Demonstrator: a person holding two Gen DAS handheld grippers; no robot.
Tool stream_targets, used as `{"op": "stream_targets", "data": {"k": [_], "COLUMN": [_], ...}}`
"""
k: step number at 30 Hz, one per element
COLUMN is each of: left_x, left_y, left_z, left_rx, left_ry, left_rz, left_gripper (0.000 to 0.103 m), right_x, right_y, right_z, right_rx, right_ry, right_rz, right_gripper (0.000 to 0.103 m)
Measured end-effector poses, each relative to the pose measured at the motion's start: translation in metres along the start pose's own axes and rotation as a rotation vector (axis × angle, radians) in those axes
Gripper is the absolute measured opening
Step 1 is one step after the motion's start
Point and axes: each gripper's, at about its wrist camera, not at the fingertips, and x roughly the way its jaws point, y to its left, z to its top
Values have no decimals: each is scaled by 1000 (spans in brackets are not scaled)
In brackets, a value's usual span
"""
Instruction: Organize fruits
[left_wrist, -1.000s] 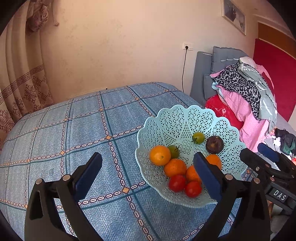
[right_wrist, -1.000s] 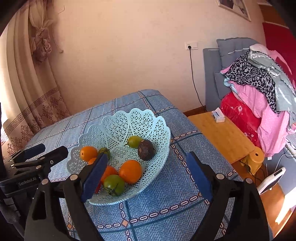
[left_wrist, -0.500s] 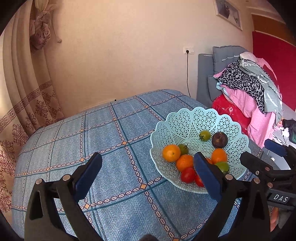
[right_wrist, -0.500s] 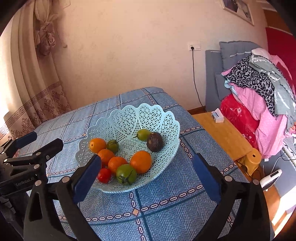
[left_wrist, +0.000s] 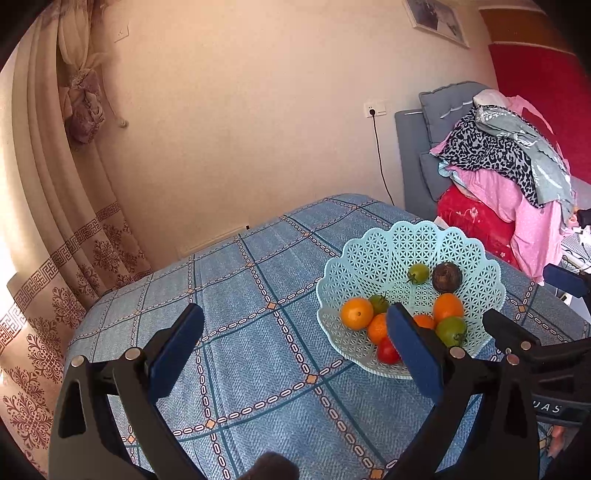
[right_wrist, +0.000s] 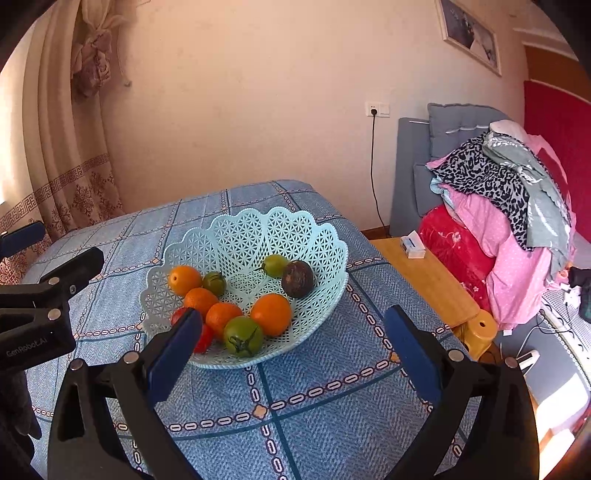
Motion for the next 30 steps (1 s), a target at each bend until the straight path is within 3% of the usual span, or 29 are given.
{"op": "stream_targets", "data": {"k": [7, 15, 20, 25, 30], "left_x": [-4, -2, 2, 8, 12], "left_y": [0, 15, 17, 15, 14], "left_z": [-11, -30, -37, -42, -43], "left_rx": [22, -17, -19, -17, -17], "left_ry": [9, 41, 49, 66, 69], "left_rz": [33, 60, 66, 71, 74], "left_gripper": [100, 100, 100, 100, 100], "right_x": [-3, -6, -12, -3, 0], "right_y": [1, 17, 26, 27, 29], "right_z": [-5, -13, -14, -16, -21], "right_rx": [-5, -79, -125, -133, -153], "right_ry": [0, -30, -83, -11, 1], "right_rz": [-16, -26, -148, -142, -142], "right_gripper": [98, 98, 98, 98, 98]}}
